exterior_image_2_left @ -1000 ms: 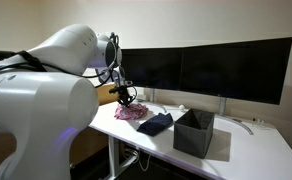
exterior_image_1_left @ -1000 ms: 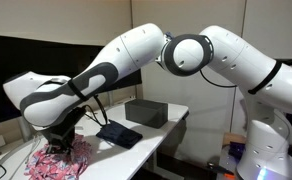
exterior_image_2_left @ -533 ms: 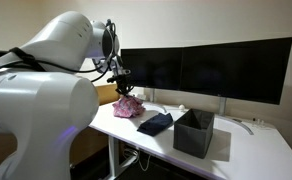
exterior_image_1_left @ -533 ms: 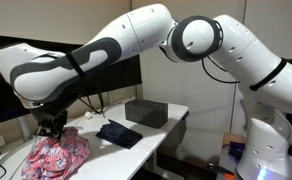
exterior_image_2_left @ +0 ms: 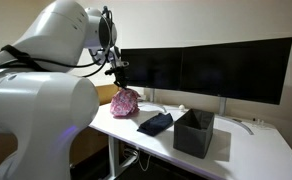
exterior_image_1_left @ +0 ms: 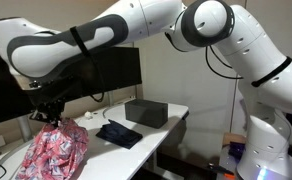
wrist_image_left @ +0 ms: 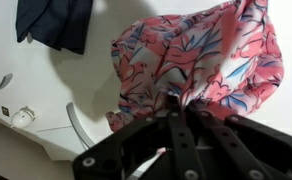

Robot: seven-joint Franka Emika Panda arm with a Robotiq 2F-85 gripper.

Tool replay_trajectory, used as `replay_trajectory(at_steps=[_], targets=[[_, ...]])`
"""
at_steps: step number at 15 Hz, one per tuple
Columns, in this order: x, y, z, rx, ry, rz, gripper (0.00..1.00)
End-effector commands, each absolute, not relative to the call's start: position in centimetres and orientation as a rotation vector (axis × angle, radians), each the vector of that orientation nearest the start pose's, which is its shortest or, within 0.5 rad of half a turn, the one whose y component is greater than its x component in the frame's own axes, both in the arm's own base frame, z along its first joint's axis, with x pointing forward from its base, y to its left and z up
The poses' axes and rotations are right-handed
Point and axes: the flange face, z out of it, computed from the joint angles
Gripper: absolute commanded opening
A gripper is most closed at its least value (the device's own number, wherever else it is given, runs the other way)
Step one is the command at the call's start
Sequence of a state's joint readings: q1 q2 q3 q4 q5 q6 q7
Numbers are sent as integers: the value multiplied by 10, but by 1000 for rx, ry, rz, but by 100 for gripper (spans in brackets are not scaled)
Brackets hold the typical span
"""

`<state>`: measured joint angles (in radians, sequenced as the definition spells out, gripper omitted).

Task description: Put the left cloth in the box

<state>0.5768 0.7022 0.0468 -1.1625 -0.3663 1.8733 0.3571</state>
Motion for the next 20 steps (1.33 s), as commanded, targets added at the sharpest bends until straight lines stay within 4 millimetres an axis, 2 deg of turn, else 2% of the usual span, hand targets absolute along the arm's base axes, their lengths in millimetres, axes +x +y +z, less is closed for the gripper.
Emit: replay_trajectory(at_steps=[1, 15, 20], targets=[[617, 398, 419, -3357, -667, -323, 2], [595, 380, 537, -3295, -641, -568, 2], [584, 365, 561, -3306, -630, -647, 2]])
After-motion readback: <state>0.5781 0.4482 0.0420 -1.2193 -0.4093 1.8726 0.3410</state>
